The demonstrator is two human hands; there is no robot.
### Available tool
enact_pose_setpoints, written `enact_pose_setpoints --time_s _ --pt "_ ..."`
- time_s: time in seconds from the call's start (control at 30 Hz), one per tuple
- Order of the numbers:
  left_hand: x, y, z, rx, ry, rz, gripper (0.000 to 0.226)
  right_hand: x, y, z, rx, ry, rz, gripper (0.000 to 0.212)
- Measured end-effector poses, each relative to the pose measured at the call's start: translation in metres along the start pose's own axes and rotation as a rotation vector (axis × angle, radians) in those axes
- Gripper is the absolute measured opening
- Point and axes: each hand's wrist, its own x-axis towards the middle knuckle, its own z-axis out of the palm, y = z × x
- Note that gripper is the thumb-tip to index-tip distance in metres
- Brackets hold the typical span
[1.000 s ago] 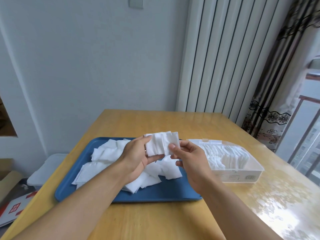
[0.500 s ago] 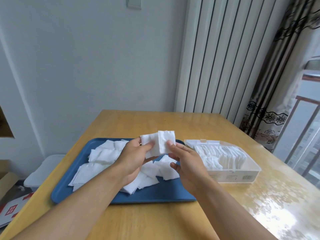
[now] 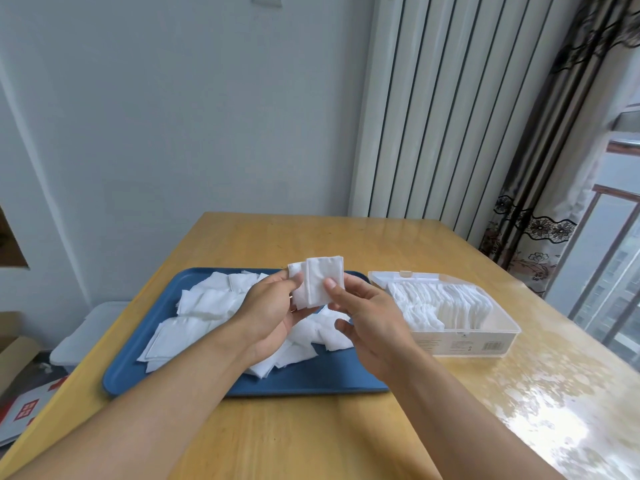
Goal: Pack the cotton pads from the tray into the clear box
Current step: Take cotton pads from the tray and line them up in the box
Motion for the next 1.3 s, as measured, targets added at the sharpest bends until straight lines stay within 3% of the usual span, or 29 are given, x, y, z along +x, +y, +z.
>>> enact_pose_setpoints --time_s 0.27,0.4,0.53,0.67,0.77,0.83,1.03,1.1,1.2,1.3 --pt "-0.008 0.000 0.010 -0.099 -0.127 -0.031 0.036 0.002 0.005 0.001 -0.074 0.142 0.047 0.028" --pt "-0.009 0.000 0.009 -0.070 -0.217 -0.055 0.050 0.002 0.005 0.002 -0.066 0.173 0.045 0.027" --pt "-0.005 -0.004 0.010 0.061 -0.044 0.030 0.030 0.004 0.001 0.001 -0.154 0.201 -0.032 0.023" --pt "0.007 0.000 -0.006 -0.067 0.179 0.011 0.028 0.009 0.002 -0.012 -0.751 0.188 -0.168 0.016" --pt "0.013 0.000 -0.017 -0.082 0.206 -0.056 0.028 0.008 0.014 -0.015 -1.204 0.008 -0.084 0.047" --pt "0.014 -0.003 -0.019 -0.053 0.198 -0.091 0.028 0.008 0.019 -0.013 -1.346 -0.026 -0.081 0.058" --pt "0.016 -0.005 -0.021 -0.028 0.202 -0.094 0.030 0.009 0.017 -0.017 -1.365 0.066 -0.140 0.050" --pt "0.014 -0.005 -0.020 -0.020 0.201 -0.091 0.030 0.011 0.016 -0.020 -1.299 0.129 -0.178 0.037" --pt "0.012 -0.003 -0.018 0.003 0.186 -0.067 0.027 0.014 0.006 -0.022 -1.009 0.213 -0.255 0.015" --pt "0.013 -0.003 -0.018 0.038 0.170 -0.043 0.027 0.013 -0.003 -0.017 -0.612 0.145 -0.219 0.013"
